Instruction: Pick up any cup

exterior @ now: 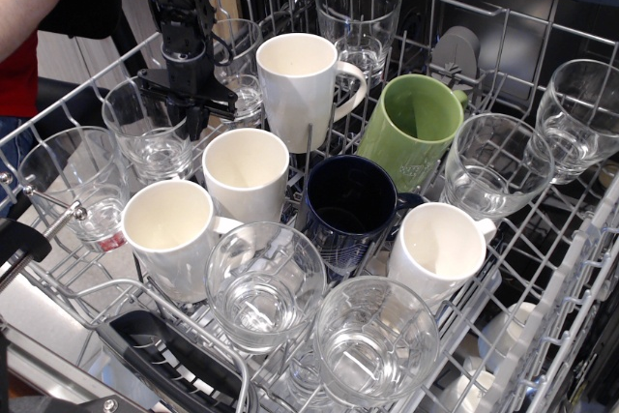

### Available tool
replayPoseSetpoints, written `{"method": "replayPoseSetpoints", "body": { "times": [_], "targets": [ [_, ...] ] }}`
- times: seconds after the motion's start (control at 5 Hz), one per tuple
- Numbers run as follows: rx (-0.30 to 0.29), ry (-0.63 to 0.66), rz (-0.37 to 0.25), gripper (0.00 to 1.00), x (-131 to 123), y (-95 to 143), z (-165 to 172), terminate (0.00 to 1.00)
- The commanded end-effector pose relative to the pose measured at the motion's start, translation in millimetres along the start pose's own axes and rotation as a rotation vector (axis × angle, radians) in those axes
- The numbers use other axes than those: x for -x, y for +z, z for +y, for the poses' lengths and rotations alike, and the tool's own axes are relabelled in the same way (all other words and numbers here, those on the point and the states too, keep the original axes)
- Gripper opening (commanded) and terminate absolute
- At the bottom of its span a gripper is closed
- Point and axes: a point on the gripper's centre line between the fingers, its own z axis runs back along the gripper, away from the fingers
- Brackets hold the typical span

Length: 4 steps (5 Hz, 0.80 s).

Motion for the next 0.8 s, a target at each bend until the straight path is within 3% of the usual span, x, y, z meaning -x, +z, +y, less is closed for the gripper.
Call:
{"method": "replayPoseSetpoints", "body": {
  "times": [0.0, 0.2, 0.6],
  "targets": [
    [-0.001, 0.063, -0.155, 0.00, -50.2, 86.7, 16.6, 0.00],
    [-0.009, 0.123, -0.200, 0.00, -55.7, 114.2, 23.2, 0.00],
    [-0.038, 0.150, -0.106, 0.00, -44.2, 157.8, 30.6, 0.00]
  ]
}}
